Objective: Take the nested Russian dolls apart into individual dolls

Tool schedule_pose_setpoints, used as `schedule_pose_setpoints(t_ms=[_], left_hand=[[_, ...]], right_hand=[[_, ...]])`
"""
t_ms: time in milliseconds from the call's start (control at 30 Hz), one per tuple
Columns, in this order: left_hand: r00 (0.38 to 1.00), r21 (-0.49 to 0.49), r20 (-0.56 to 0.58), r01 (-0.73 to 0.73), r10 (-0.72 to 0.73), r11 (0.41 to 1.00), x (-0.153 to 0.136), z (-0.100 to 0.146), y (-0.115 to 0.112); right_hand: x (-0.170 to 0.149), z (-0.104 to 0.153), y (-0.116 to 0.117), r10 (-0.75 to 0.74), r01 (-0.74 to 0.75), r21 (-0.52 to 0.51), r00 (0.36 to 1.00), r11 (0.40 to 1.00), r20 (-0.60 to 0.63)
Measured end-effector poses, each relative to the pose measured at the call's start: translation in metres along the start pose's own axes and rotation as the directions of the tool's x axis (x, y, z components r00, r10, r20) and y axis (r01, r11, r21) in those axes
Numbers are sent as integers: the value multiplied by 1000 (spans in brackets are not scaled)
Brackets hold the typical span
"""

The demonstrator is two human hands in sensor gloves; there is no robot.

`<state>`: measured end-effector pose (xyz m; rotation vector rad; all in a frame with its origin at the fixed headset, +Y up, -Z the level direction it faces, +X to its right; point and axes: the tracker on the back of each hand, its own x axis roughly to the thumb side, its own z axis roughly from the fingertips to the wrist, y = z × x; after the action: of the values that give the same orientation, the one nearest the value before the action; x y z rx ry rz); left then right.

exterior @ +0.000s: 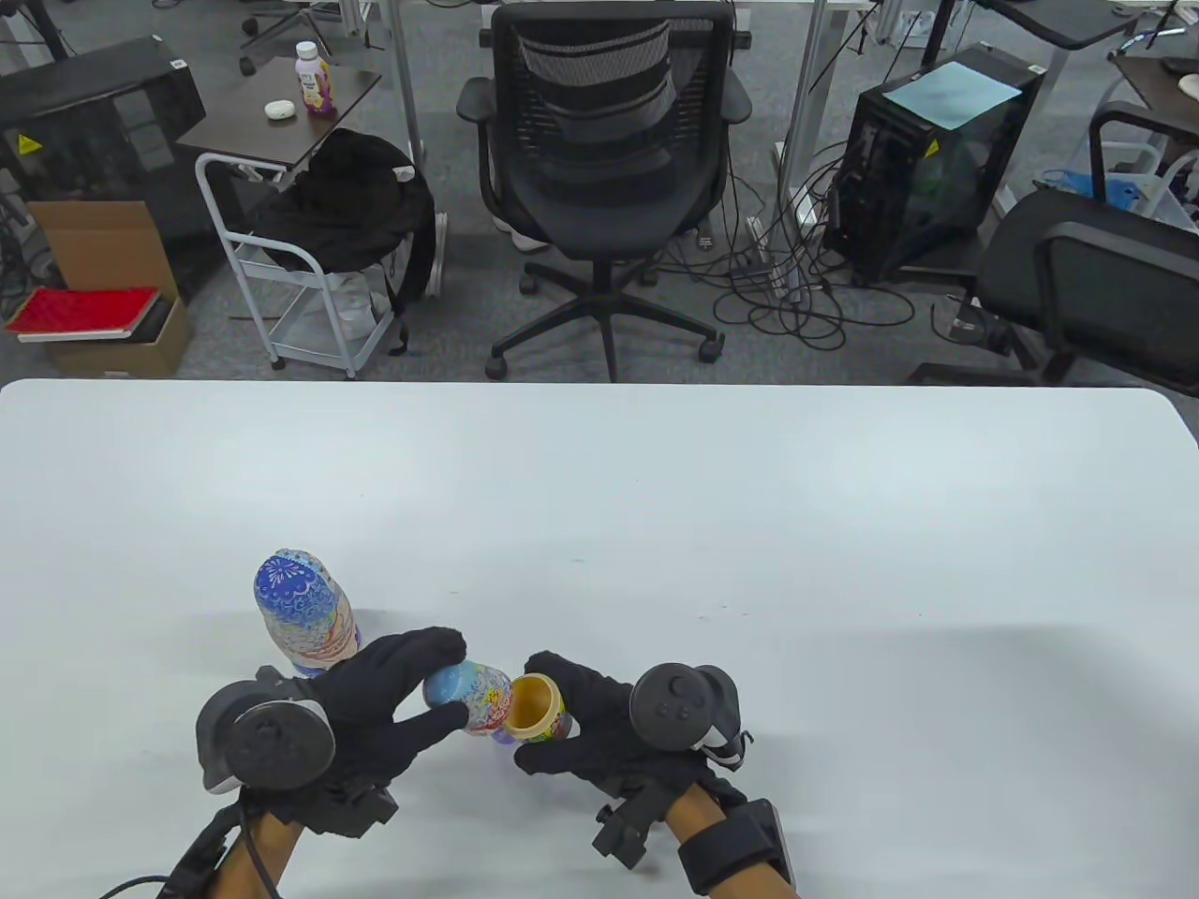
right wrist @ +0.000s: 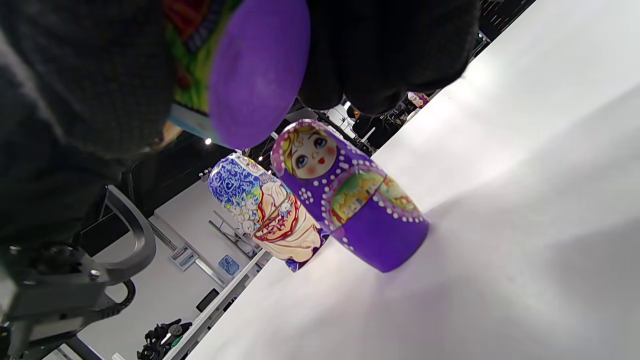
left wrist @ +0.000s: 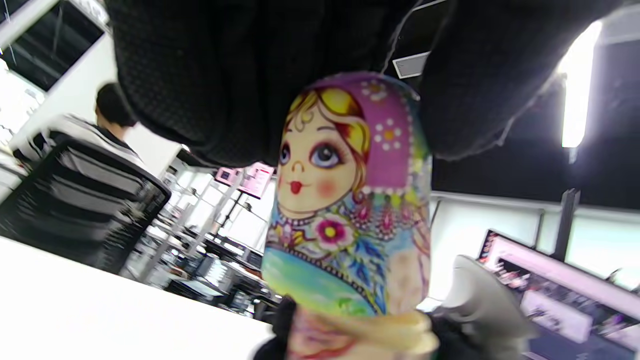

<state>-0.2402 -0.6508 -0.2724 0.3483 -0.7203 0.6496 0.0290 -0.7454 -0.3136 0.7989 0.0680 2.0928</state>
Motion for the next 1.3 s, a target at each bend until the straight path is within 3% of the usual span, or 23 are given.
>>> schedule_pose_setpoints(t_ms=[600, 767, 1167, 1300], left_hand=[[998, -32, 41, 42, -41, 999, 12, 0, -17], [996, -52, 66, 66, -63, 996, 19, 0, -24], [999, -53, 22, -30, 31, 998, 13, -3, -24], [998, -53, 40, -41, 43, 998, 16, -7, -22]], right_hand=[[12, 1, 0, 76, -77, 10, 996, 997, 42], [21, 1, 1, 189, -190, 26, 981, 981, 54], [23, 1, 0, 37, -37, -18, 998, 999, 51], [25, 0, 0, -77, 77, -7, 996, 997, 43]])
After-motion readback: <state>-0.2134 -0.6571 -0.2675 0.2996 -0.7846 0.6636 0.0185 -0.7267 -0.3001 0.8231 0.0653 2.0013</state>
